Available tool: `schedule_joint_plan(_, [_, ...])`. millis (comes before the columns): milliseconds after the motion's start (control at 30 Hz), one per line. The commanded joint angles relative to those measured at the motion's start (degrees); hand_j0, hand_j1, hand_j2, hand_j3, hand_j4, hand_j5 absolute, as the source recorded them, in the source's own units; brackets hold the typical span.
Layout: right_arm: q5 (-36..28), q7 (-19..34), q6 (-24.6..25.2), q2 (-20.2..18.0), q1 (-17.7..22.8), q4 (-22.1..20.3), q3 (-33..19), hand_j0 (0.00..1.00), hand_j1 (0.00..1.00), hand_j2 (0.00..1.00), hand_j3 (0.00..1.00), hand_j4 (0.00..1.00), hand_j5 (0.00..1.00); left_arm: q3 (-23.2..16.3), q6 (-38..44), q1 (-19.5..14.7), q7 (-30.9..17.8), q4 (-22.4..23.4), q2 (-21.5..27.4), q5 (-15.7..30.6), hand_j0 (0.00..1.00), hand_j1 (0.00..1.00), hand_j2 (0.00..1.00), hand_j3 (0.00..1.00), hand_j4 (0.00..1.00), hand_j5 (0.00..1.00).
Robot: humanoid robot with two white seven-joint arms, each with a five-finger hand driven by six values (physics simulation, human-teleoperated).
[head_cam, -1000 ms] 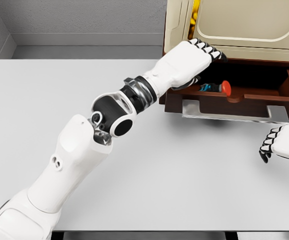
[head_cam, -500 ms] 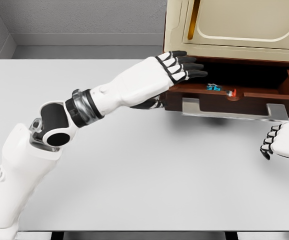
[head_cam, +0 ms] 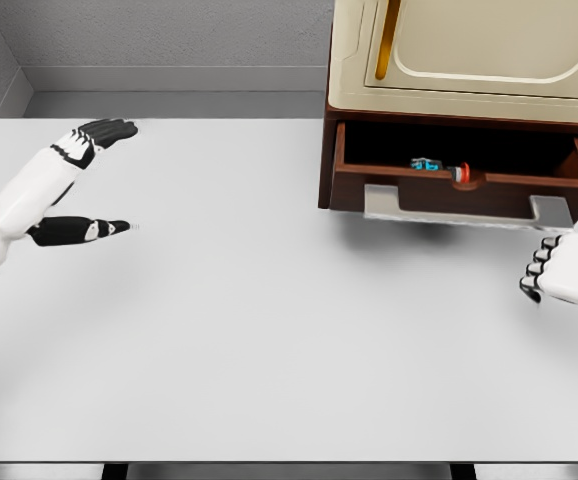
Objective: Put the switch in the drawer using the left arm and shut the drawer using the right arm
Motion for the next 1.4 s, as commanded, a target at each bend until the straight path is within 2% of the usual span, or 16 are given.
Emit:
schedule_joint_plan(0, [-21.87,-0.02,-0.80,-0.75,-0.12,0.55,-4.51,0.28,0.28,0.28,0.28,0.28,0.28,2.88,0.10,0.35,-0.01,4.68,0.14,0.61,1.00,1.00,1.00,1.00,1.00,1.00])
schedule_joint_plan(100, [-23.27,-0.02,-0.80,-0.84,-2.32,0.90,-4.42,0.28,0.28,0.28,0.28,0.28,0.28,2.79,0.10,0.79,-0.01,4.06,0.05,0.52,1.00,1.00,1.00,1.00,1.00,1.00])
schedule_joint_plan(267, [-23.63,-0.02,-0.80,-0.93,-2.41,2.66,-4.42,0.29,0.29,0.29,0.29,0.29,0.29,2.88,0.10,1.32,-0.01,3.97,-0.03,0.08,1.00,1.00,1.00,1.00,1.00,1.00])
schedule_joint_plan(500, [-22.49,0.68,-0.80,-3.21,-1.44,2.22,-3.81,0.29,0.29,0.29,0.29,0.29,0.29,2.88,0.10,1.50,-0.01,3.89,-0.30,0.08,1.00,1.00,1.00,1.00,1.00,1.00])
schedule_joint_plan(800, [-21.43,0.60,-0.80,-6.99,5.24,1.69,-3.81,0.29,0.29,0.29,0.29,0.29,0.29,2.97,0.10,2.02,-0.01,3.01,-0.47,0.08,1.00,1.00,1.00,1.00,1.00,1.00])
schedule_joint_plan(1000, [-20.02,0.60,-0.80,-6.99,6.91,1.60,-3.72,0.29,0.29,0.29,0.29,0.29,0.29,2.97,0.10,2.02,-0.01,2.83,-0.47,0.08,1.00,1.00,1.00,1.00,1.00,1.00])
schedule_joint_plan(1233, [-18.88,0.60,-0.80,-9.10,10.69,-2.44,-3.72,0.29,0.29,0.29,0.29,0.29,0.29,2.97,0.10,2.02,-0.01,2.83,-0.47,0.08,1.00,1.00,1.00,1.00,1.00,1.00])
schedule_joint_plan(1367, [-18.97,0.68,-0.80,-9.54,10.69,-2.88,-3.81,0.29,0.29,0.29,0.29,0.29,0.29,2.97,0.10,2.02,-0.01,2.83,-0.47,0.08,1.00,1.00,1.00,1.00,1.00,1.00])
